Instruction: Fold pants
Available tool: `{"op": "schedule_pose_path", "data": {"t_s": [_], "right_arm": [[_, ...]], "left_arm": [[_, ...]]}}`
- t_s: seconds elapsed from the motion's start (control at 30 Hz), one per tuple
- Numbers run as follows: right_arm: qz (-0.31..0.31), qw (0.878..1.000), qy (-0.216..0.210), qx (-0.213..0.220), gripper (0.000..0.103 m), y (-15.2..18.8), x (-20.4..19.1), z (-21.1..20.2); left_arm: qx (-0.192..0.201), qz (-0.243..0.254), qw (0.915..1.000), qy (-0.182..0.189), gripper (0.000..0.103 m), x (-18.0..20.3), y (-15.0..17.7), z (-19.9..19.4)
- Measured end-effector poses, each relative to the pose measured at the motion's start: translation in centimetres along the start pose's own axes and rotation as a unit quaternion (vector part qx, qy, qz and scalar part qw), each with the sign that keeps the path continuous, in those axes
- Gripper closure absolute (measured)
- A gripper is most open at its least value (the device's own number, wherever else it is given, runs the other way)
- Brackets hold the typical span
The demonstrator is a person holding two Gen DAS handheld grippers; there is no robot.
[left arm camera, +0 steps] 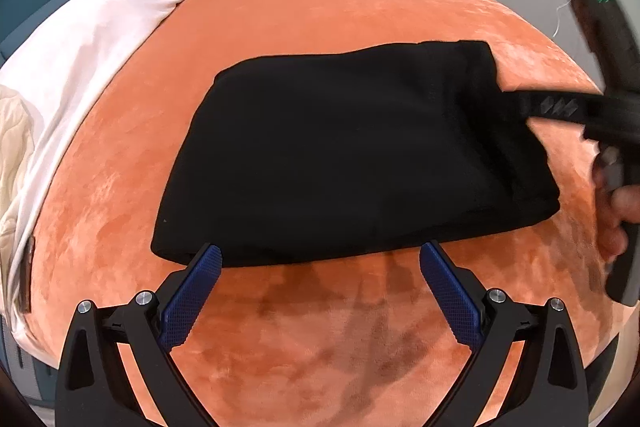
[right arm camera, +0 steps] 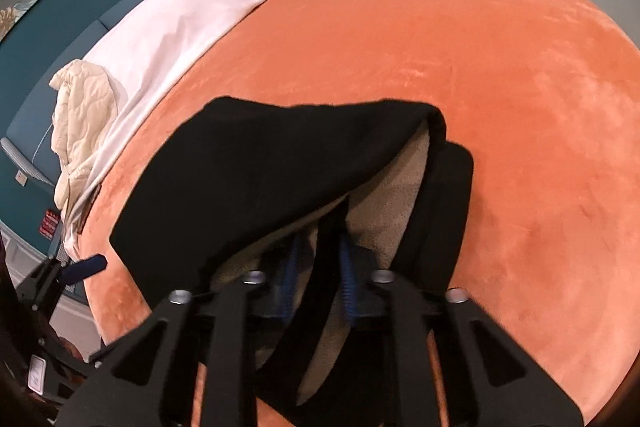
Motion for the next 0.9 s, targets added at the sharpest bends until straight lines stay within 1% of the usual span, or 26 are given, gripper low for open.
{"op": "schedule_pose_path", "data": {"t_s": [0.07,0.13,0.2,0.23,0.27,0.3,0.4,0.47,0.5,0.53,0.6,0.67,0.73,0.8,0.83,0.87,0.9], "right_arm": [[0.016,0.999,-0.021,0.032,0.096,-0.1,-0.1,-2.8],[0.03,0.998,-0.025,0.045,0.096,0.6,0.9,-4.0],[0.049,0.999,0.003,0.021,0.096,1.8,3.0,-2.1],[0.073,0.997,-0.011,0.012,0.095,2.5,4.3,-0.9],[0.094,0.995,-0.036,0.024,0.095,2.6,4.9,-1.2],[0.103,0.993,-0.045,0.029,0.095,2.6,5.1,-1.7],[0.073,0.997,-0.014,0.037,0.095,2.3,3.4,-2.9],[0.077,0.996,0.023,0.048,0.095,2.1,3.3,-3.8],[0.082,0.994,0.047,0.061,0.094,2.1,3.3,-4.7],[0.081,0.992,0.06,0.07,0.094,2.6,3.2,-5.6],[0.071,0.991,0.065,0.093,0.094,2.4,2.3,-7.4],[0.056,0.992,0.035,0.104,0.094,2.1,-0.2,-8.6],[0.032,0.995,0.005,0.091,0.094,1.5,-3.0,-7.5],[0.012,0.998,-0.009,0.063,0.094,1.2,-4.7,-4.8],[0.014,0.999,-0.006,0.043,0.094,1.0,-4.7,-2.5],[0.018,0.999,0.009,0.033,0.096,0.9,-4.3,-0.9],[0.021,0.998,0.05,0.026,0.098,0.7,-3.0,0.8]], "left_arm": [[0.004,0.004,1.0,-0.003,0.005,-0.1,0.0,-0.3],[0.006,0.001,1.0,-0.005,0.005,-0.4,0.1,-0.2],[-0.005,-0.007,1.0,-0.002,0.005,-0.5,0.3,0.5],[-0.011,-0.008,0.9999,-0.002,0.005,-0.6,0.3,0.8],[-0.014,-0.01,0.9999,-0.002,0.005,-0.6,0.4,1.0],[-0.015,-0.01,0.9998,-0.003,0.005,-0.7,0.5,1.0],[-0.012,-0.007,0.9999,-0.005,0.005,-0.9,0.7,0.7],[-0.009,-0.007,0.9999,-0.012,0.005,-1.2,0.9,0.6],[-0.007,-0.009,0.9998,-0.015,0.005,-1.5,0.9,0.5],[-0.004,-0.015,0.9997,-0.018,0.005,-2.0,0.9,0.4],[0.0,-0.023,0.9996,-0.017,0.005,-2.5,0.8,0.2],[0.002,-0.032,0.9993,-0.02,0.005,-3.3,0.6,0.4],[-0.002,-0.042,0.9988,-0.024,0.005,-4.1,0.3,0.9],[-0.002,-0.051,0.9984,-0.023,0.005,-4.5,0.1,1.3],[-0.005,-0.052,0.9983,-0.027,0.005,-4.8,0.1,1.5],[-0.005,-0.051,0.9982,-0.029,0.005,-4.9,0.2,1.4],[-0.006,-0.051,0.9981,-0.033,0.005,-5.2,0.3,1.4]]}}
Point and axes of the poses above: each gripper's, at about its wrist camera, not at the fingertips, and z roughly the way its jaws point, x to its right, y to its underside, the point moved 2 cm from there along z, roughly the way its jaws point, and after that the axes turned 6 degrees about z, right-handed, at the moved point
